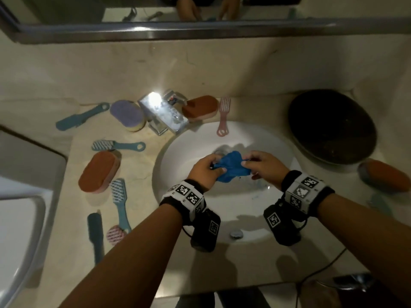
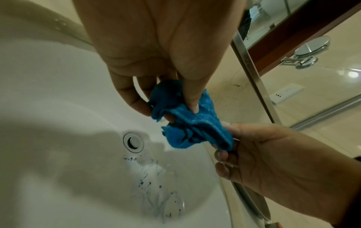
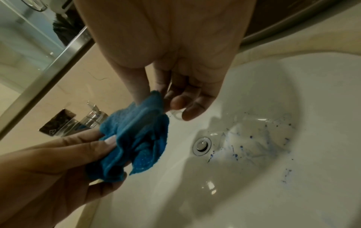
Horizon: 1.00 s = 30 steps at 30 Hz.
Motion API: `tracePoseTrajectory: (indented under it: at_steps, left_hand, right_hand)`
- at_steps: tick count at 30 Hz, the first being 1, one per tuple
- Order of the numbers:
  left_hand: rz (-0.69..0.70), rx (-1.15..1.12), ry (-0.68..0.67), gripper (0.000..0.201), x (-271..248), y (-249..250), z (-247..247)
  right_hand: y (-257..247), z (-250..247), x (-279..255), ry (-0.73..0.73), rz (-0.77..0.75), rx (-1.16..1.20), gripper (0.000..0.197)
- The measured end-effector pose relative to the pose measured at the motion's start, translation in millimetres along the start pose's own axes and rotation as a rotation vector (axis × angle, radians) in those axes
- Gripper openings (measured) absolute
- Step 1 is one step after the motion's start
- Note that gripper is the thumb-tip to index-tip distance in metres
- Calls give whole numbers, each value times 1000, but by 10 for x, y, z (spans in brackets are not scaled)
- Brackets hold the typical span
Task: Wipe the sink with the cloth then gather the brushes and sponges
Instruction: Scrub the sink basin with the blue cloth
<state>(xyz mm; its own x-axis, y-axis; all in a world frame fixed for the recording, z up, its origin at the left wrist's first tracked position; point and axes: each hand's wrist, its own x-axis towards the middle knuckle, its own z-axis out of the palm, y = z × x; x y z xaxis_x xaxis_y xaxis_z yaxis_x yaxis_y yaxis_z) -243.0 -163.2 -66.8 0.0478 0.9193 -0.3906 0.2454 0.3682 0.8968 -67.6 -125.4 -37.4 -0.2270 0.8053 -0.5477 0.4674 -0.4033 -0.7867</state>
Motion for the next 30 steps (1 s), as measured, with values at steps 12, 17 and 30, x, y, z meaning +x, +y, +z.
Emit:
tracePoseTrajectory:
  at_steps: [12,17,30]
  left_hand:
    - [-26,-10,-192,32,-52,210,-2]
    - [-90,12,-153,40,-63,137,-107]
    - [-61,102,-218,50,-4,117,171]
  right_hand:
    - [14,-116,-129,-125,-66,-15,32]
    - [53,-96,-84,-21,-90,-81,9]
    - [156,-28,-64,-66,-149,181,27]
